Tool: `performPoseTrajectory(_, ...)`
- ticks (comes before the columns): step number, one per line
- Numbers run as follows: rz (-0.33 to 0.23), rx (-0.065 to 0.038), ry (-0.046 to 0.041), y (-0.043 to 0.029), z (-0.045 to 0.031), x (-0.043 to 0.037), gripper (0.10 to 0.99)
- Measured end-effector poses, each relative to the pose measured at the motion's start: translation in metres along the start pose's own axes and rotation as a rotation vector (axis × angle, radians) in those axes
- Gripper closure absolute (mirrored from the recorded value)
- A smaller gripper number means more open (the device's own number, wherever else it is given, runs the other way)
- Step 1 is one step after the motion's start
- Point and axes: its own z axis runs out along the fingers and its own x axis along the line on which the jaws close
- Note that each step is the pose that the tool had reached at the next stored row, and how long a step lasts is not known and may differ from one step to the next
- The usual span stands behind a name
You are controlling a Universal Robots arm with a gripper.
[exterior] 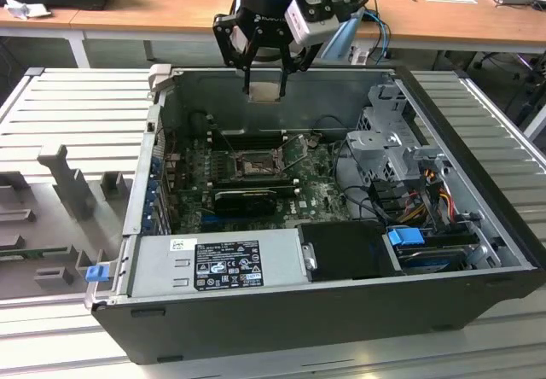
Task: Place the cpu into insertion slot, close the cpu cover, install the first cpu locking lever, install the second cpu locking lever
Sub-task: 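Place the cpu into insertion slot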
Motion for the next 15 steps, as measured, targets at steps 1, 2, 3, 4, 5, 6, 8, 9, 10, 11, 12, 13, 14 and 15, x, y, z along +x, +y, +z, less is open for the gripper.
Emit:
performPoseTrajectory(1,0.012,0.0,-0.0012,0.0,0.0001,0.0,0.561)
performPoseTrajectory(2,0.038,-0.001,-0.0033,0.0,0.0003,0.0,0.561)
performPoseTrajectory(3,0.061,-0.001,-0.0055,0.0,0.0005,0.0,0.561)
performPoseTrajectory(4,0.083,-0.002,-0.0075,0.0,0.0006,0.0,0.561)
performPoseTrajectory(5,0.101,-0.002,-0.009,-0.0001,0.0007,0.0,0.561)
performPoseTrajectory(6,0.111,-0.002,-0.0099,-0.0001,0.0008,0.0,0.561)
performPoseTrajectory(8,0.14,-0.003,-0.0125,-0.0001,0.001,0.0,0.561)
performPoseTrajectory(9,0.158,-0.003,-0.0141,-0.0001,0.0011,0.0,0.561)
performPoseTrajectory(10,0.177,-0.004,-0.0158,-0.0001,0.0011,0.0,0.561)
performPoseTrajectory(11,0.188,-0.004,-0.0167,-0.0001,0.0012,0.0,0.561)
performPoseTrajectory(12,0.195,-0.004,-0.0173,-0.0001,0.0012,0.0,0.561)
performPoseTrajectory(13,0.205,-0.004,-0.0182,-0.0001,0.0013,0.0,0.561)
performPoseTrajectory(14,0.211,-0.005,-0.0188,-0.0001,0.0013,0.0,0.561)
performPoseTrajectory(15,0.22,-0.005,-0.0196,-0.0001,0.0014,0.0,0.561)
